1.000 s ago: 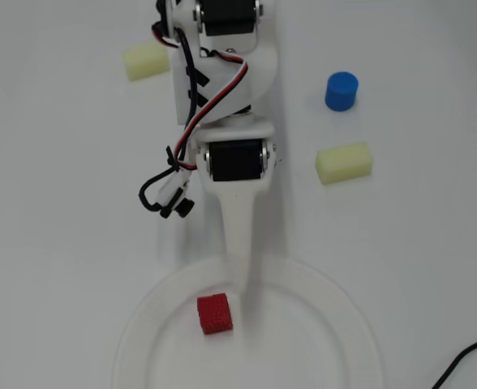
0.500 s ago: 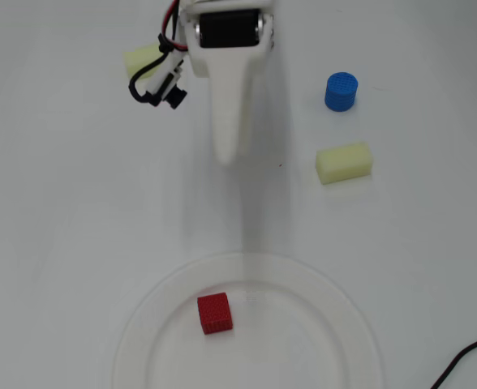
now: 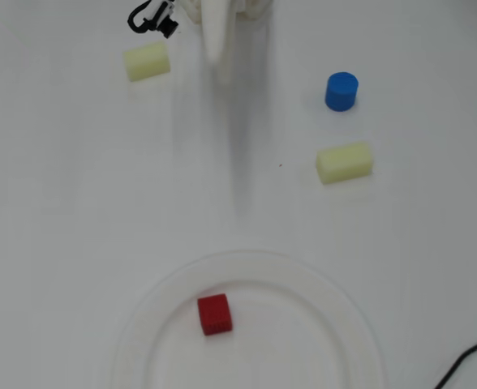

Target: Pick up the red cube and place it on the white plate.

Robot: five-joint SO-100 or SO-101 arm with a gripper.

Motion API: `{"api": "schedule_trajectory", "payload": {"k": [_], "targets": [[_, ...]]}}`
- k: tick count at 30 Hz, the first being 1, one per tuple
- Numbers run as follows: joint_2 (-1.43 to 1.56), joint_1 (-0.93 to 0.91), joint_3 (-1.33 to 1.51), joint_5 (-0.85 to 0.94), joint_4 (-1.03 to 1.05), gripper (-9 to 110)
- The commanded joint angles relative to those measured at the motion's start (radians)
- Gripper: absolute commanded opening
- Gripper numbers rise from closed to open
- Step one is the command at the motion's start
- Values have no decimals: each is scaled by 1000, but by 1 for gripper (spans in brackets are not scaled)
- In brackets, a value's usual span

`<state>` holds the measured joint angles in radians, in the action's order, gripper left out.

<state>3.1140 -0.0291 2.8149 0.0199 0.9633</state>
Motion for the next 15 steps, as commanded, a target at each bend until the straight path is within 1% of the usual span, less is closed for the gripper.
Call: {"api": "schedule_trajectory", "payload": {"k": [1, 6, 9, 11, 13, 15], "targets": [[133, -35, 104, 21, 25, 40], [330, -49, 298, 35, 98, 38], [328, -55, 348, 8, 112, 37], [328, -55, 377, 2, 112, 33], [328, -43, 399, 2, 112, 26], [328, -34, 416, -9, 114, 11]]}}
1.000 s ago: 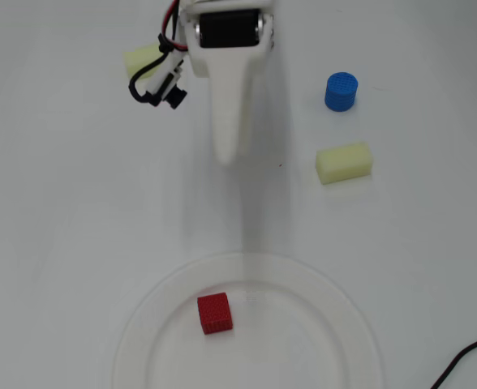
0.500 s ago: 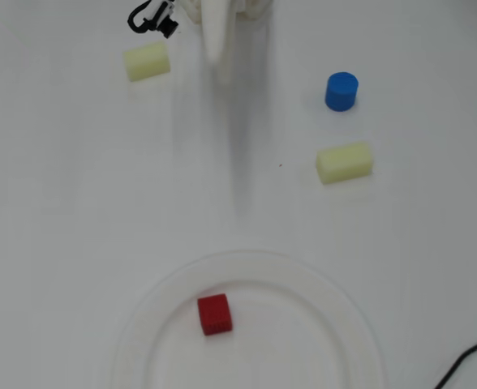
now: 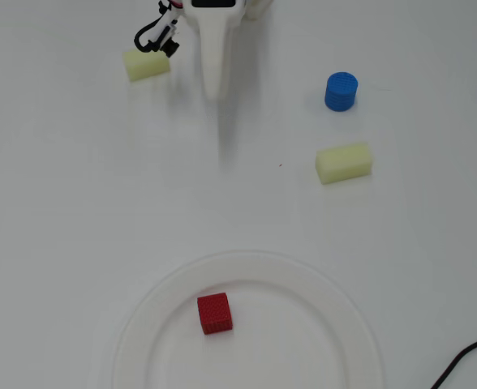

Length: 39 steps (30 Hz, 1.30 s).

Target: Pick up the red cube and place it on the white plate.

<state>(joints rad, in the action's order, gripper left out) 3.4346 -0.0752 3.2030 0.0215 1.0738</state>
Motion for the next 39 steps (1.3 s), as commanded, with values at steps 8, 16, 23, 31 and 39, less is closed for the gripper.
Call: {"api": "schedule_trajectory", "payload": {"k": [8, 16, 23, 31, 39], "targets": [[9, 35, 54, -52, 38, 0], [9, 35, 52, -49, 48, 0], [8, -29, 52, -126, 48, 0], [8, 21, 52, -55, 48, 0], [9, 58, 52, -17, 48, 0]]}}
